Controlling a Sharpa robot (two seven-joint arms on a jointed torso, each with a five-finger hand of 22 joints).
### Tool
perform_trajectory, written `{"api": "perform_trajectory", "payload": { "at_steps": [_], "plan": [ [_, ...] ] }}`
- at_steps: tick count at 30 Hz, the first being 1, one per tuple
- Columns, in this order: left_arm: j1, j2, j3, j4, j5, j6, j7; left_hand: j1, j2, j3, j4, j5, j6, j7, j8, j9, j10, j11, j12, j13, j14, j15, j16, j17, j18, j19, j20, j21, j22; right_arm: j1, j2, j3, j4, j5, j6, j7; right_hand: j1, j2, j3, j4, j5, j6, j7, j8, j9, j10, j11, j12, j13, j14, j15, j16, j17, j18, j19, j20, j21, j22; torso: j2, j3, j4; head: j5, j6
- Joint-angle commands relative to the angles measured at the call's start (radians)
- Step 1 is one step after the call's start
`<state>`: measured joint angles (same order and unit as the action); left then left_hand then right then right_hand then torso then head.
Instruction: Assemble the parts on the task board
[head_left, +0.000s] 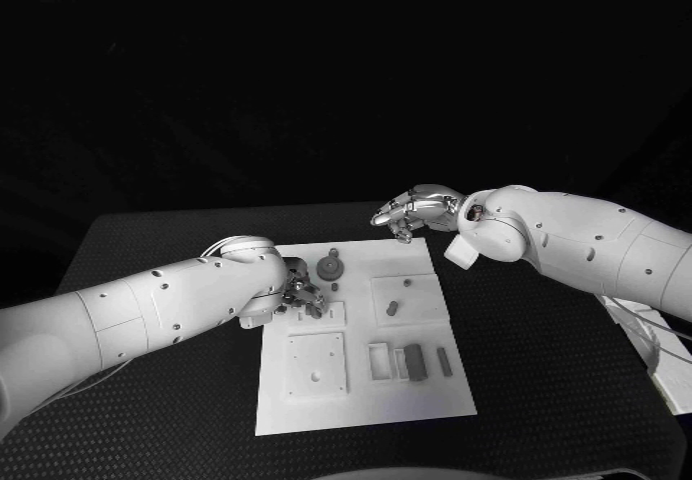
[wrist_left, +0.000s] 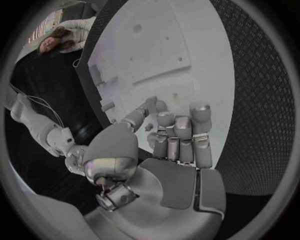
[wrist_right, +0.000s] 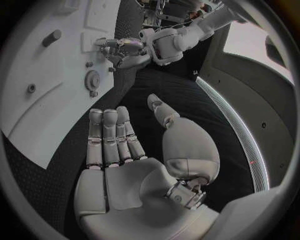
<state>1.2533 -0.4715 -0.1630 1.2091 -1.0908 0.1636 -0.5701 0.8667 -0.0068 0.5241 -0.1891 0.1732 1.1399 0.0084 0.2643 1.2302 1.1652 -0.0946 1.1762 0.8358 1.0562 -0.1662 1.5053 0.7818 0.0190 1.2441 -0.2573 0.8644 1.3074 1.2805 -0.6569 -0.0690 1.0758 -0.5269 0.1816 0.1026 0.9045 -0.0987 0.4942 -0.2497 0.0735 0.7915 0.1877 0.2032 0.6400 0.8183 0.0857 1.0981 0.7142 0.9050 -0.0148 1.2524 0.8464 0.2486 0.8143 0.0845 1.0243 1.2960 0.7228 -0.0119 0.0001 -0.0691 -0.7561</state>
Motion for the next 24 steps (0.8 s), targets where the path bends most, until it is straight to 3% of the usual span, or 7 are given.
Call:
{"api": "perform_trajectory", "payload": {
  "at_steps": [1, 2, 5, 9, 24],
  "plan": [
    [-0.002, 0.003, -0.001, 0.001, -0.006, 0.0, 0.0, -0.007, 0.002, 0.002, 0.003, 0.006, 0.011, -0.001, 0.009, 0.004, 0.004, -0.007, -0.001, -0.002, 0.011, -0.036, 0.005, -0.001, 0.068, -0.001, -0.02, -0.003, 0.016, -0.001, 0.0, 0.0, 0.002, -0.003, 0.012, 0.007, -0.008, 0.002, 0.0, 0.003, -0.006, 0.002, 0.008, -0.006, -0.001, -0.006, 0.002, 0.006, -0.002, -0.007, 0.001, 0.006, -0.001, 0.013, 0.005, 0.004, -0.005, -0.001, 0.0, -0.0001, -0.0004, 0.001, 0.0],
    [-0.002, 0.003, -0.001, 0.002, -0.007, 0.0, 0.001, -0.005, 0.003, 0.003, 0.002, 0.008, 0.011, -0.002, 0.009, 0.004, 0.005, -0.008, -0.001, -0.002, 0.011, -0.037, 0.004, -0.001, 0.068, 0.0, -0.02, -0.003, 0.016, -0.001, 0.0, 0.0, 0.002, -0.003, 0.012, 0.007, -0.008, 0.002, 0.0, 0.003, -0.006, 0.002, 0.008, -0.006, -0.001, -0.006, 0.002, 0.006, -0.002, -0.007, 0.001, 0.006, -0.001, 0.013, 0.005, 0.004, -0.005, -0.001, 0.0, -0.0002, -0.0006, 0.001, -0.001],
    [-0.002, 0.002, -0.001, 0.001, -0.011, -0.001, 0.0, 0.015, 0.018, 0.013, -0.025, 0.062, 0.014, -0.003, 0.015, 0.012, 0.007, -0.011, -0.002, -0.002, 0.014, -0.039, 0.004, -0.001, 0.068, 0.002, -0.019, -0.002, 0.018, -0.001, 0.0, 0.0, 0.002, -0.003, 0.012, 0.007, -0.008, 0.002, 0.0, 0.003, -0.006, 0.002, 0.008, -0.006, -0.001, -0.006, 0.002, 0.006, -0.002, -0.007, 0.001, 0.006, -0.001, 0.013, 0.005, 0.004, -0.005, -0.001, 0.0, -0.0002, -0.0008, 0.002, 0.0],
    [-0.002, 0.001, -0.001, 0.001, -0.017, 0.003, 0.0, 0.044, 0.041, 0.027, -0.061, 0.08, 0.016, -0.005, 0.019, 0.018, 0.01, -0.011, -0.003, -0.003, 0.015, -0.04, 0.003, 0.0, 0.067, 0.004, -0.018, -0.002, 0.018, -0.001, -0.001, 0.0, 0.002, -0.003, 0.012, 0.007, -0.008, 0.002, 0.0, 0.003, -0.006, 0.002, 0.008, -0.006, -0.001, -0.006, 0.002, 0.006, -0.002, -0.008, 0.001, 0.006, -0.001, 0.013, 0.005, 0.004, -0.005, -0.001, 0.0, 0.0003, -0.0005, 0.002, 0.0],
    [-0.002, 0.001, -0.002, 0.002, -0.055, 0.032, 0.001, 0.062, 0.043, 0.035, -0.085, 0.085, 0.02, -0.006, 0.024, 0.023, 0.013, -0.012, -0.004, -0.003, 0.017, -0.04, 0.003, 0.001, 0.065, 0.006, -0.017, -0.001, 0.018, -0.001, -0.001, 0.0, 0.002, -0.003, 0.013, 0.008, -0.008, 0.002, 0.0, 0.003, -0.006, 0.002, 0.008, -0.006, -0.001, -0.006, 0.002, 0.006, -0.002, -0.008, 0.001, 0.006, -0.001, 0.013, 0.005, 0.004, -0.005, -0.001, 0.0, 0.0, 0.0, 0.0, -0.002]
  ]
}}
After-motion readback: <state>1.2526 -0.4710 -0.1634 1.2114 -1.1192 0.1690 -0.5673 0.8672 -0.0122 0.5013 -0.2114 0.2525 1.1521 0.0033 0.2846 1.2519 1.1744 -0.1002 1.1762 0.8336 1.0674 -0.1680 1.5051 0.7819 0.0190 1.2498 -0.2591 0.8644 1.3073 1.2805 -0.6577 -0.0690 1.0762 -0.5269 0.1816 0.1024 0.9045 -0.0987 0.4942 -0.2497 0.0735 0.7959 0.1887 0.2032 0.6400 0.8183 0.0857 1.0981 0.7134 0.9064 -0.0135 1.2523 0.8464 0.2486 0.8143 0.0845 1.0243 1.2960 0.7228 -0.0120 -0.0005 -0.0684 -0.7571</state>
